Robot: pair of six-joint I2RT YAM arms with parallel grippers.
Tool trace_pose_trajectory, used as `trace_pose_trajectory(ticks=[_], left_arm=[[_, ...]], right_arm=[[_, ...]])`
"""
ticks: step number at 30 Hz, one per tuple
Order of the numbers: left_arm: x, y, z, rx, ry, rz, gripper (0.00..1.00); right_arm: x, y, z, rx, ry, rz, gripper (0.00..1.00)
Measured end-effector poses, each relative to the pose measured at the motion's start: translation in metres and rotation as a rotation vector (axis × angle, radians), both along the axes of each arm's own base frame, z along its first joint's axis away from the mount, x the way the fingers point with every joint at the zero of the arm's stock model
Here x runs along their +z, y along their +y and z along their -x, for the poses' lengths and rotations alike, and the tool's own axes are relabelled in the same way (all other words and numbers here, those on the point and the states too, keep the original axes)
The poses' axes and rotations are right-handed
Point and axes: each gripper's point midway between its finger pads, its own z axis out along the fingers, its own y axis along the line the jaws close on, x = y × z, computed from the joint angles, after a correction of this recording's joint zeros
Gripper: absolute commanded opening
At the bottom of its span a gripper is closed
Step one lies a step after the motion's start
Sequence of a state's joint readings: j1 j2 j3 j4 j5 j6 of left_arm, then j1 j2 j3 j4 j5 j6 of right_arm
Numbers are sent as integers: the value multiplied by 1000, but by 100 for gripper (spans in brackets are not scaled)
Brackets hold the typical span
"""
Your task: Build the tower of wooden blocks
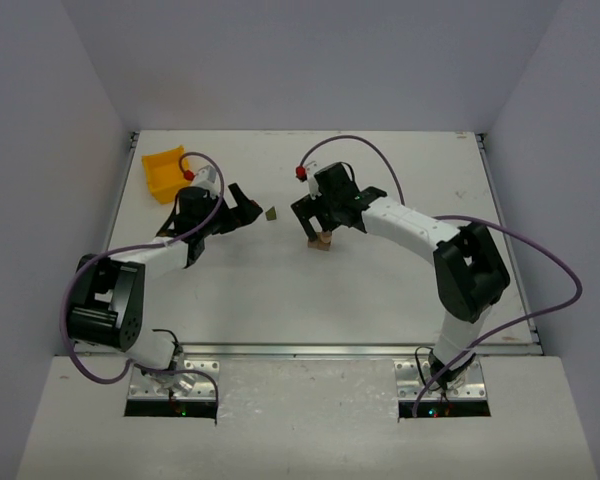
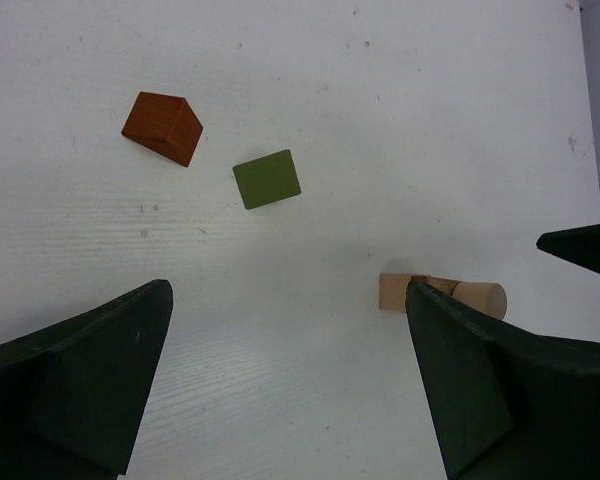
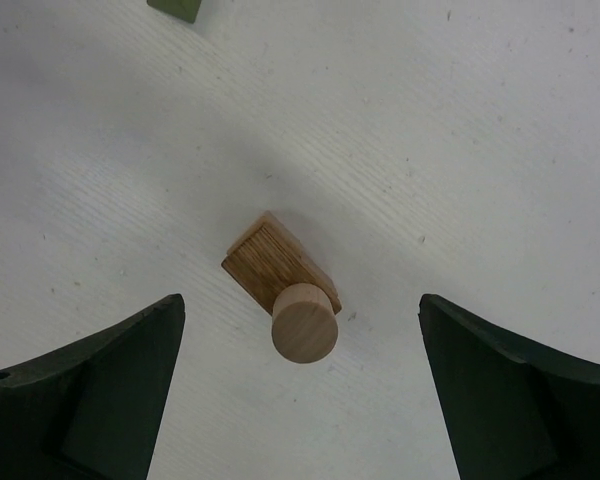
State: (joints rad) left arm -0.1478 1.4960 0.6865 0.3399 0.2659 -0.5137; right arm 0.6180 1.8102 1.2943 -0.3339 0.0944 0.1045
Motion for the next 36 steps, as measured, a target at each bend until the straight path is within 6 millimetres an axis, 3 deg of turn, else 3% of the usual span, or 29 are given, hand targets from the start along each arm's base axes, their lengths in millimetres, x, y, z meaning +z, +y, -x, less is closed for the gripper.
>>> trace_pose_trajectory(ticks=[5, 11, 14, 16, 20, 23, 31, 34, 36], left_arm=[[1, 3, -9, 26, 27, -18, 100], [12, 7, -62, 65, 84, -64, 100], [20, 10, -92, 81, 131, -78, 100], [25, 12, -99, 93, 164, -72, 100], [27, 18, -96, 138, 242, -42, 100], [17, 21, -89, 214, 328, 12, 100], [-22, 24, -71, 453, 513, 68, 100], [-24, 19, -74, 490, 530, 25, 100], [-20, 13, -88, 467, 508, -15, 100]], right_arm=[[9, -13, 12, -37, -47, -13, 99], [40, -37, 28, -128, -135, -65, 99], [38, -53, 34, -184, -155, -47, 99], [29, -65, 38, -224, -157, -15, 99], [5, -91, 48, -300, -143, 72, 99], [-4, -111, 52, -377, -143, 112, 99], [6, -164, 53, -593, -198, 101, 99], [12, -177, 56, -647, -224, 85, 99], [13, -183, 58, -670, -230, 79, 99]])
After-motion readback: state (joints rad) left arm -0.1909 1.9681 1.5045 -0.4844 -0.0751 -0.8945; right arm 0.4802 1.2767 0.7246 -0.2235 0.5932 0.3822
